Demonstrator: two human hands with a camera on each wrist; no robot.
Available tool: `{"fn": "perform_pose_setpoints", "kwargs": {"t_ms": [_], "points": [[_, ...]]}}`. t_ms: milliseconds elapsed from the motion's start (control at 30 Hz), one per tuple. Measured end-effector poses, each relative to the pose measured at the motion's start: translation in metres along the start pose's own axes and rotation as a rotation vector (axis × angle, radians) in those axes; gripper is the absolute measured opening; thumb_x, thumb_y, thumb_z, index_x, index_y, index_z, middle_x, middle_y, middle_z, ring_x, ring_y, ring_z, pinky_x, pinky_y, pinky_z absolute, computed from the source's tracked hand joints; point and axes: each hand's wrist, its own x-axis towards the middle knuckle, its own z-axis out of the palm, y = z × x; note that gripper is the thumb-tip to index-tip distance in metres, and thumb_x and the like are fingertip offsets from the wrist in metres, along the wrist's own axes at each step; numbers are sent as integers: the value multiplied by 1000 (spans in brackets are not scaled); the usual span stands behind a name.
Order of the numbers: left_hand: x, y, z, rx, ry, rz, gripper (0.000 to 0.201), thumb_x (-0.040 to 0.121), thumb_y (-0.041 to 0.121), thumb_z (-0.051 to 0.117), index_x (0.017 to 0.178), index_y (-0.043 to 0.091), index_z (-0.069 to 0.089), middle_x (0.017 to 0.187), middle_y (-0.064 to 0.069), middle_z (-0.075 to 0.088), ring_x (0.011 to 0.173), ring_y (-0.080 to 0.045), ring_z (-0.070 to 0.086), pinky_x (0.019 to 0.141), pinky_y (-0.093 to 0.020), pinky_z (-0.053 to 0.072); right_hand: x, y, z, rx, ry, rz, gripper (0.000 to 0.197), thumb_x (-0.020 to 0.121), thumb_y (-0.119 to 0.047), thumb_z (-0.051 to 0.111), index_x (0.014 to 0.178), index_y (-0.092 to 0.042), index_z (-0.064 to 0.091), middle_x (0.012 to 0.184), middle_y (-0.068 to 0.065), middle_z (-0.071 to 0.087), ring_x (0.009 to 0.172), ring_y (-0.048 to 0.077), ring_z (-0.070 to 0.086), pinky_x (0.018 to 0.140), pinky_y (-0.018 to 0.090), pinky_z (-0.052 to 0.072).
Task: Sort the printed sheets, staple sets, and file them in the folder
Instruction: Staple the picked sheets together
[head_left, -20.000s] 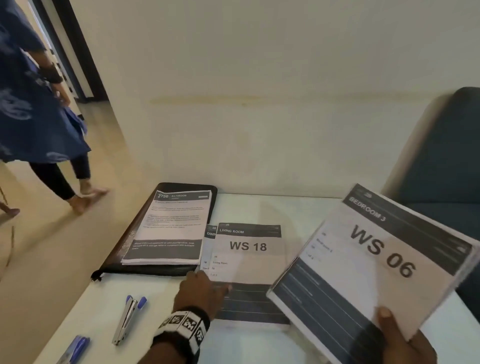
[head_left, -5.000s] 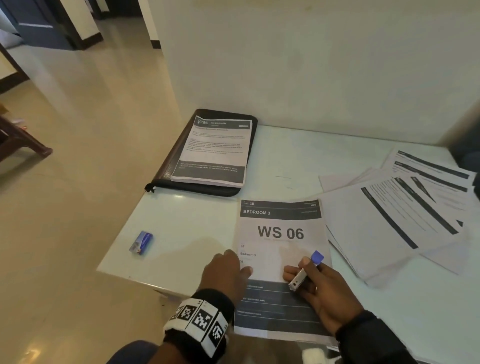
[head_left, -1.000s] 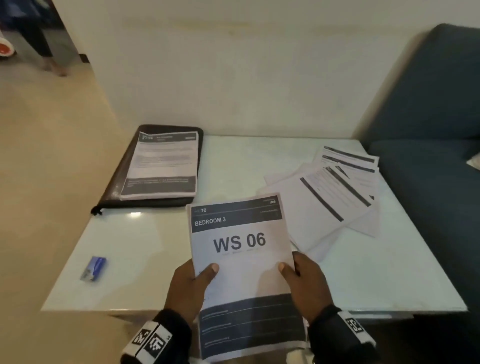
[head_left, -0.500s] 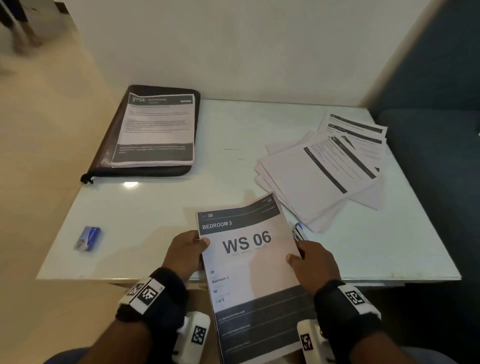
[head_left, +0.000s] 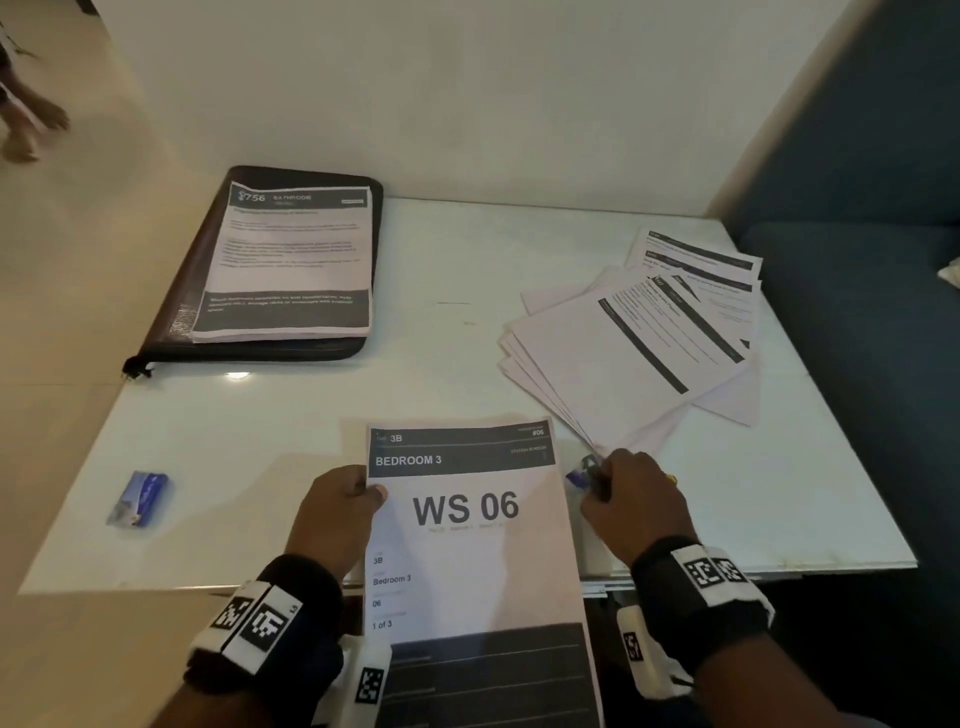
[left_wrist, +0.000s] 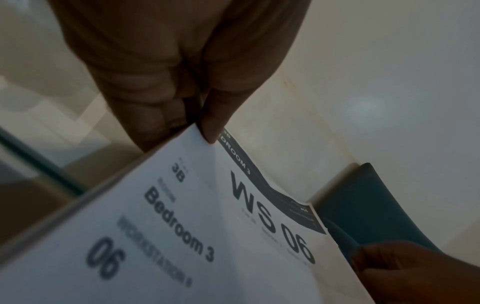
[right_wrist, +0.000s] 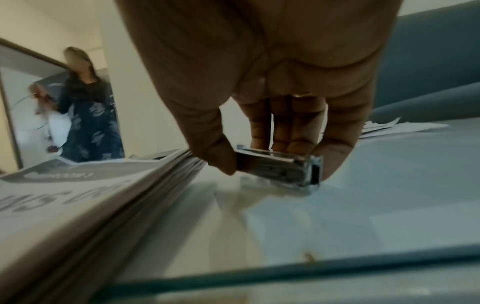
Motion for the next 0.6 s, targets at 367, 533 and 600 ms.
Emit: {"fn": "perform_pose_setpoints", "kwargs": {"t_ms": [367,533,600], "points": [[0,11,5,121,-3,139,17,91,16,51,76,11,57,76,-4,67,74,-30,64,70,-41,52,16,-53,-58,824,-210,-265,10,90,-9,62,89,-11,52,67,11,60,60,25,59,58,41,51],[-2,20,7,175,2,190,19,93,17,48,76,11,53,76,-2,64,75,-27,60,69,-42,51,35,-96,-45,538,-301,-442,27,99,-46,42,105,-28,60,82,-20,61,79,-2,55,80,24,44],[-2,22,6,188,6,190,19,95,19,47,77,13,52,78,0,64,75,-21,61,73,-43,54,39,-108,-39,426,-335,-519,33,101,-46,35,90,-26,59,82,-13,61,80,4,55,82,30,46]]}}
